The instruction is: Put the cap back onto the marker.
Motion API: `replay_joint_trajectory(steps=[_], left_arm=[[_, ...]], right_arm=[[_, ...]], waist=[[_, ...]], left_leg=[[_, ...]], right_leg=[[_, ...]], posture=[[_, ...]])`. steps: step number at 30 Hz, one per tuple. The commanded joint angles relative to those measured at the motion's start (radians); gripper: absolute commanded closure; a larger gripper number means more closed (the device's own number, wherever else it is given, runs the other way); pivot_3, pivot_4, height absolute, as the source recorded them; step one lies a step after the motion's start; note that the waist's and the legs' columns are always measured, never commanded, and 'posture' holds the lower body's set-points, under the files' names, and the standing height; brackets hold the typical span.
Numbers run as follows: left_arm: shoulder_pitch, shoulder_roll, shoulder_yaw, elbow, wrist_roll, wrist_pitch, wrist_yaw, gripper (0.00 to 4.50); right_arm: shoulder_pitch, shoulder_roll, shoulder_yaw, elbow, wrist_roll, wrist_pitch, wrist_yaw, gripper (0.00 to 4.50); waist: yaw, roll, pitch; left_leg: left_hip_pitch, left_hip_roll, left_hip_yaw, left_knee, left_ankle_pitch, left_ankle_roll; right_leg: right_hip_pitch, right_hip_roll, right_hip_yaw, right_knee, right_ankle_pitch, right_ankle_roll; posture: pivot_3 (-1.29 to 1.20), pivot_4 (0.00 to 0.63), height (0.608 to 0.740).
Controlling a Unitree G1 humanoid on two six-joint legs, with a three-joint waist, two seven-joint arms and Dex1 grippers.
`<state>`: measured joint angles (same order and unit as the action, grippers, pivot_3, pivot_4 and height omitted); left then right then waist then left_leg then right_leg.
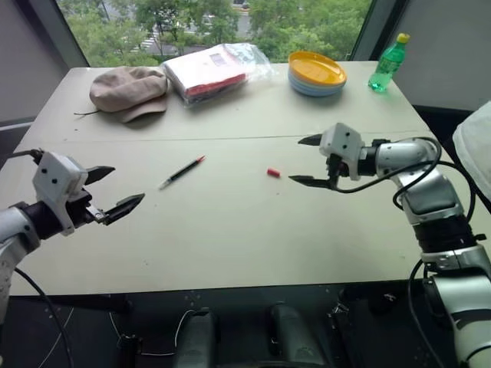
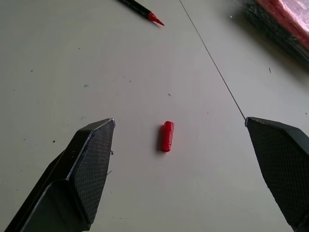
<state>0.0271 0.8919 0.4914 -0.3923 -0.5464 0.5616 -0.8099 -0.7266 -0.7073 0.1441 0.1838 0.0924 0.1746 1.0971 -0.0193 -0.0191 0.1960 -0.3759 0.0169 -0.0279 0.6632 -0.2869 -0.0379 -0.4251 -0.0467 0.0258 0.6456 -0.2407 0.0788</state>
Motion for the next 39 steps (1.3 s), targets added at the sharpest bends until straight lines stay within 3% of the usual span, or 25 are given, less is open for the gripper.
replay_joint_trajectory(steps=[1,30,34,39], left_arm=[[0.002,0.013,0.025,-0.001,0.011,-0.027,-0.011,0.00],[-0.007,0.001,0.003,0.015,0.032,-0.054,-0.012,0.00],[-0.048,-0.008,-0.035,0.116,0.054,-0.104,-0.038,0.00],[-0.210,-0.049,-0.174,0.388,0.147,-0.257,-0.084,0.00]], right_arm=[[-0.020,-0.018,-0.011,-0.018,-0.003,-0.003,0.007,0.05],[0.000,-0.002,-0.012,-0.077,0.005,0.041,0.013,0.05],[0.007,0.005,-0.018,-0.090,0.014,0.051,0.006,0.05],[0.022,0.014,-0.020,-0.105,0.011,0.053,-0.014,0.05]], waist=[[0.000,0.000,0.000],[0.000,0.000,0.000],[0.000,0.000,0.000],[0.007,0.000,0.000]], left_leg=[[0.000,0.000,0.000,0.000,0.000,0.000],[0.000,0.000,0.000,0.000,0.000,0.000],[0.000,0.000,0.000,0.000,0.000,0.000],[0.000,0.000,0.000,0.000,0.000,0.000]], right_leg=[[0.000,0.000,0.000,0.000,0.000,0.000],[0.000,0.000,0.000,0.000,0.000,0.000],[0.000,0.000,0.000,0.000,0.000,0.000],[0.000,0.000,0.000,0.001,0.000,0.000]], posture=[[0.00,0.150,0.740],[0.00,0.150,0.740],[0.00,0.150,0.740],[0.00,0.150,0.740]])
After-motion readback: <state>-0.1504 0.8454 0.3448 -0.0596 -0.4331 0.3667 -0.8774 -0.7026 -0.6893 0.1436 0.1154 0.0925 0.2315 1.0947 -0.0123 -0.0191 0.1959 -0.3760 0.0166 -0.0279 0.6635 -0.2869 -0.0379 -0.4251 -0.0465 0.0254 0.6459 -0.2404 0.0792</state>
